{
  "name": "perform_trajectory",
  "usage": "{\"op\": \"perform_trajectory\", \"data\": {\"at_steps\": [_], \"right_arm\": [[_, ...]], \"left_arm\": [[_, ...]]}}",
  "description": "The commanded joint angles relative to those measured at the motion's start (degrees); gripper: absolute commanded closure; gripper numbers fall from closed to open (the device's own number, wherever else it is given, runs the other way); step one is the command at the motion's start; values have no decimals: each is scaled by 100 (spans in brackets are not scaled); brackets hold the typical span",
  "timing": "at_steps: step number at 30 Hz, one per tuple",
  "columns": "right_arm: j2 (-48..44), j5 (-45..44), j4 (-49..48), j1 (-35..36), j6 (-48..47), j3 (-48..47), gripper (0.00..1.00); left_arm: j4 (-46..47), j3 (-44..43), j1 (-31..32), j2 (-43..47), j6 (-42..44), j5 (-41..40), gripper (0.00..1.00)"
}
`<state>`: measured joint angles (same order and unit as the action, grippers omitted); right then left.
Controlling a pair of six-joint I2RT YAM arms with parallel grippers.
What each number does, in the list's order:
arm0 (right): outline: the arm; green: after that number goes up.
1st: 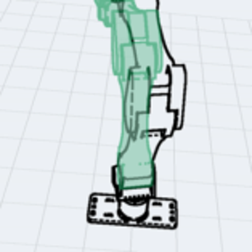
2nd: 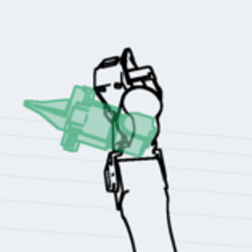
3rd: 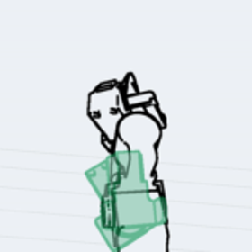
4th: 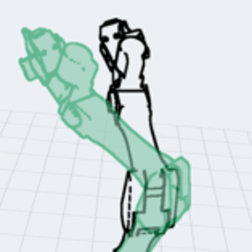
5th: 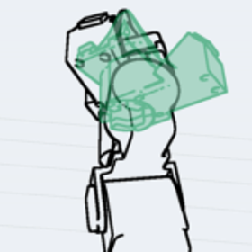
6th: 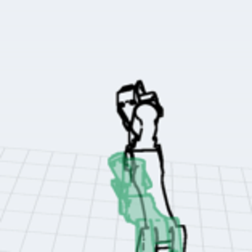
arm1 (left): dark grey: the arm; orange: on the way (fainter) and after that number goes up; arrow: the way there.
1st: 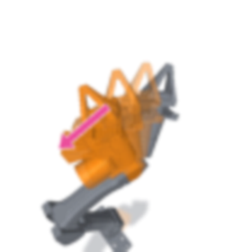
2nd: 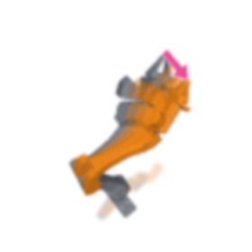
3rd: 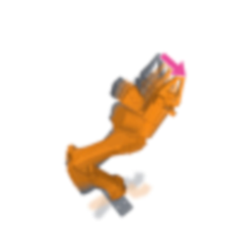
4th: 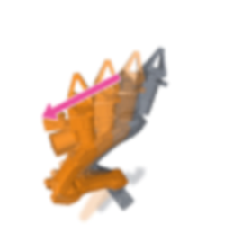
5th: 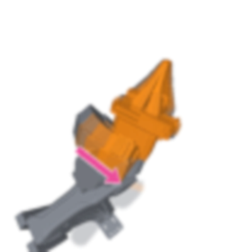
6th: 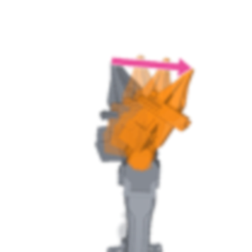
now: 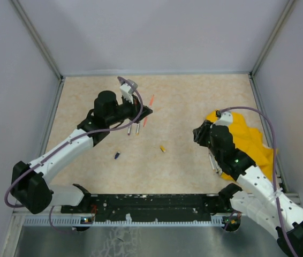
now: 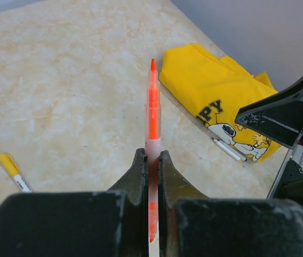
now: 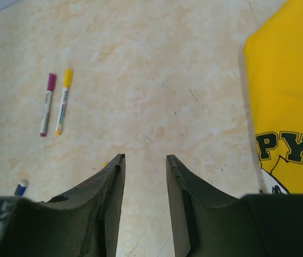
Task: Insert the pens into the pen caps
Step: Move the pen cap to the center of the board.
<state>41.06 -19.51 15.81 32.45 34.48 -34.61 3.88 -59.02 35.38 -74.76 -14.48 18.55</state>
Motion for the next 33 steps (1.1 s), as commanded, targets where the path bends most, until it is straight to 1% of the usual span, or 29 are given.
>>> {"op": "perform_trajectory", "data": {"at_steps": [1, 6, 10, 20, 25, 27, 33], "right_arm": [[145, -219, 482, -28, -83, -325, 63], [675, -108, 1003, -28, 7, -613, 62], [1070, -128, 1398, -36, 15, -792, 62], [1814, -66, 1897, -114, 121, -1006, 62], [2073, -15, 1924, -224, 136, -1039, 62], [2195, 91, 1877, -372, 111, -1038, 62], [2713, 551, 1372, -888, -96, -930, 61]], "left_arm": [[67, -162, -216, 193, 173, 126, 100], [146, -233, -357, 200, 211, 173, 100], [183, -229, -397, 194, 240, 0, 100], [195, 90, -444, 359, 432, -271, 100], [177, 166, -442, 432, 467, -337, 100], [169, 172, -439, 448, 474, -362, 100], [162, 198, -439, 445, 481, -387, 100]]}}
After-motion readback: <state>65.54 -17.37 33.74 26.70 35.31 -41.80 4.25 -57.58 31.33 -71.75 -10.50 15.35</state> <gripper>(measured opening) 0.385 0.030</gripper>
